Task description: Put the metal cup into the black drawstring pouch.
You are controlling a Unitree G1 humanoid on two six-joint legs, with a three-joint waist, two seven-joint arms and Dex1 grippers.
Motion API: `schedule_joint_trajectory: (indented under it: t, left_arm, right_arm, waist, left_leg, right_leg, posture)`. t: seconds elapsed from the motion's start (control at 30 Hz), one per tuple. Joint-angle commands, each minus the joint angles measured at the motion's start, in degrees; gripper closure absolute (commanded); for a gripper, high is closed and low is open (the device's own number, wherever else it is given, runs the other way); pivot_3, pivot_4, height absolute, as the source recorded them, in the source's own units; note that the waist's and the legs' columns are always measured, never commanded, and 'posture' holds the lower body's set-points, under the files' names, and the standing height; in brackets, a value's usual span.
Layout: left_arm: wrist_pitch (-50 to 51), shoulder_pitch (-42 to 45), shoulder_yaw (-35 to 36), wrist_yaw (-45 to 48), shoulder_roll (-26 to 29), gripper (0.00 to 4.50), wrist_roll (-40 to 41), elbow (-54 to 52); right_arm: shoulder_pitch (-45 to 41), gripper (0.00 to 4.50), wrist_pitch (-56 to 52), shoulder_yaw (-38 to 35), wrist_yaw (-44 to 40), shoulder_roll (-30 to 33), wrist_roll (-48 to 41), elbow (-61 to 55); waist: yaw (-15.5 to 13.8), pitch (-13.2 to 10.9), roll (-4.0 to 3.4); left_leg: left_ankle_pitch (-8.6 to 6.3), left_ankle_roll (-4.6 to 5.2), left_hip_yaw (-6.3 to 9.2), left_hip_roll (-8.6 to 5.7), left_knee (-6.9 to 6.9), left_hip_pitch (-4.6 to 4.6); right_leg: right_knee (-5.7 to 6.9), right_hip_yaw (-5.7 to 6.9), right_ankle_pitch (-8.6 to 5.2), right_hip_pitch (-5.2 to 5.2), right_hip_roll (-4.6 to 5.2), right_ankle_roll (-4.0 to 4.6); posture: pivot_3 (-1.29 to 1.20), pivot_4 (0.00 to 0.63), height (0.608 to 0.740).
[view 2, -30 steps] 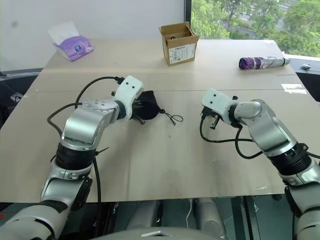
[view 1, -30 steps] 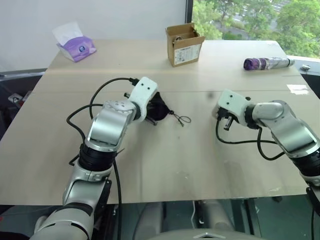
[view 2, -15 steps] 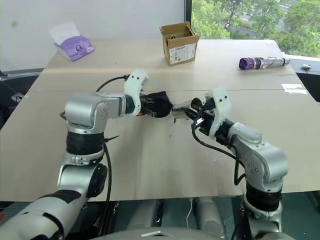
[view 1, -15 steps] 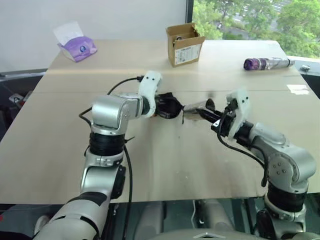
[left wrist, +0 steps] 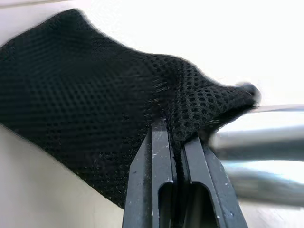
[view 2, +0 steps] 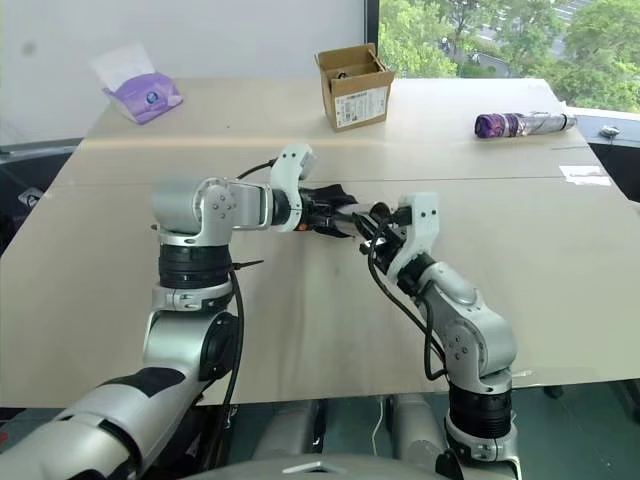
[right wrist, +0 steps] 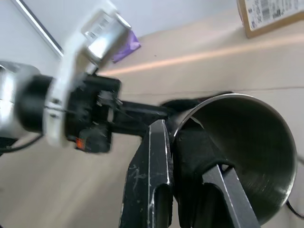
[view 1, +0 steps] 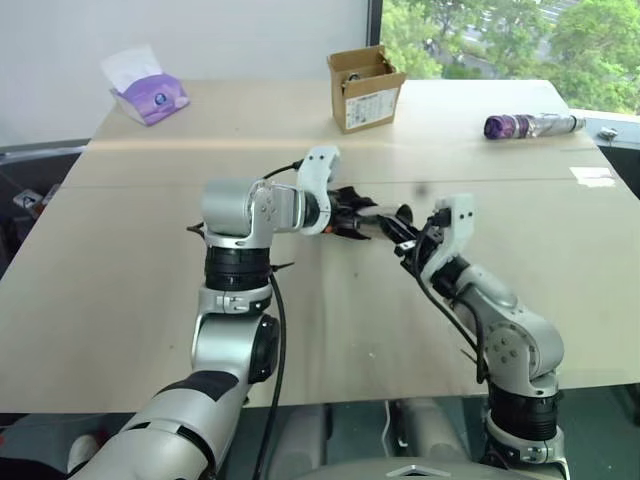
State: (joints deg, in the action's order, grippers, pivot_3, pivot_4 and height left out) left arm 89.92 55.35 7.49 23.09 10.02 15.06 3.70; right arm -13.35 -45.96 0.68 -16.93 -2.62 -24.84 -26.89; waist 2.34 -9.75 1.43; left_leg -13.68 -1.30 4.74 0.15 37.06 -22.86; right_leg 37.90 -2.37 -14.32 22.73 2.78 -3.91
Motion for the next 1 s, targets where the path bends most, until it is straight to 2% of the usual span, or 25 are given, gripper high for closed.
schedule_joint_trajectory:
  t: [0.03, 0.27, 0.43, 0.57, 0.63, 0.87, 1.0]
  left_arm:
    - [1.1, 1.8, 0.2, 0.5, 0.6, 4.5, 2.5, -2.2]
    - [2.5, 0.9, -0.5, 0.4, 1.4, 4.5, 5.1, -2.8]
    - [2.6, 0.3, -0.1, 1.2, 2.9, 4.5, 7.3, -3.6]
    - [2.5, -1.1, 0.4, 1.0, 4.2, 4.5, 8.0, -4.0]
    - [2.5, -1.9, 1.3, 0.9, 3.8, 4.5, 8.2, -4.2]
    - [-1.5, -6.4, 6.4, 2.2, 0.1, 4.5, 12.1, -7.9]
    - [-1.9, -6.3, 11.0, 1.5, -3.5, 4.5, 14.6, -9.6]
  right_arm:
    - [0.7, 4.41, 4.2, 2.8, 0.1, 0.6, 1.4, 0.4]
    - [0.6, 4.41, 14.0, 6.1, -1.4, -0.3, 4.2, 7.2]
    - [-0.5, 4.41, 21.8, 2.5, -3.6, -6.3, -1.8, 13.3]
    - [-0.4, 4.41, 32.1, 9.2, -7.4, 0.2, 7.5, 18.2]
    - [0.1, 4.41, 33.5, 9.8, -8.4, 0.6, 7.7, 18.9]
    - [0.2, 4.41, 30.1, 3.9, -8.2, -4.6, -3.1, 20.5]
    - [-0.7, 4.41, 33.2, 8.0, -10.2, -0.6, 2.9, 22.8]
  waist:
    - [0.0, 0.0, 0.0]
    - [0.0, 0.0, 0.0]
    - [0.0, 0.0, 0.0]
    - [0.0, 0.0, -0.02]
    - [0.1, 0.0, -0.03]
    - [-0.2, 0.0, -0.02]
    - [-0.1, 0.0, 0.0]
  left_leg:
    - [0.0, 0.0, 0.0, 0.0, 0.0, 0.0]
    - [0.02, -0.04, 0.0, 0.0, -0.01, 0.01]
    - [0.03, -0.06, 0.0, 0.01, -0.04, 0.01]
    - [0.03, -0.06, 0.01, 0.01, -0.04, 0.01]
    - [0.03, -0.07, -0.03, 0.01, -0.06, 0.03]
    - [0.08, -0.16, -0.01, 0.0, -0.13, 0.01]
    - [0.06, -0.12, -0.01, -0.01, -0.11, 0.03]
  right_leg:
    - [0.0, 0.0, 0.0, 0.0, 0.0, 0.0]
    - [-0.01, -0.01, 0.0, 0.0, 0.0, 0.0]
    - [-0.03, -0.01, 0.0, 0.0, 0.0, 0.0]
    - [-0.03, 0.0, 0.0, 0.0, 0.01, 0.0]
    - [-0.04, -0.04, 0.0, 0.02, 0.0, 0.0]
    - [-0.05, -0.04, 0.0, 0.03, 0.05, 0.01]
    - [-0.04, -0.02, 0.01, 0.01, 0.05, 0.01]
  posture:
    - [0.0, 0.15, 0.74]
    - [0.0, 0.15, 0.74]
    - [0.0, 0.15, 0.74]
    - [0.0, 0.15, 0.74]
    - [0.0, 0.15, 0.74]
    - [0.0, 0.15, 0.74]
    - [0.0, 0.15, 0.74]
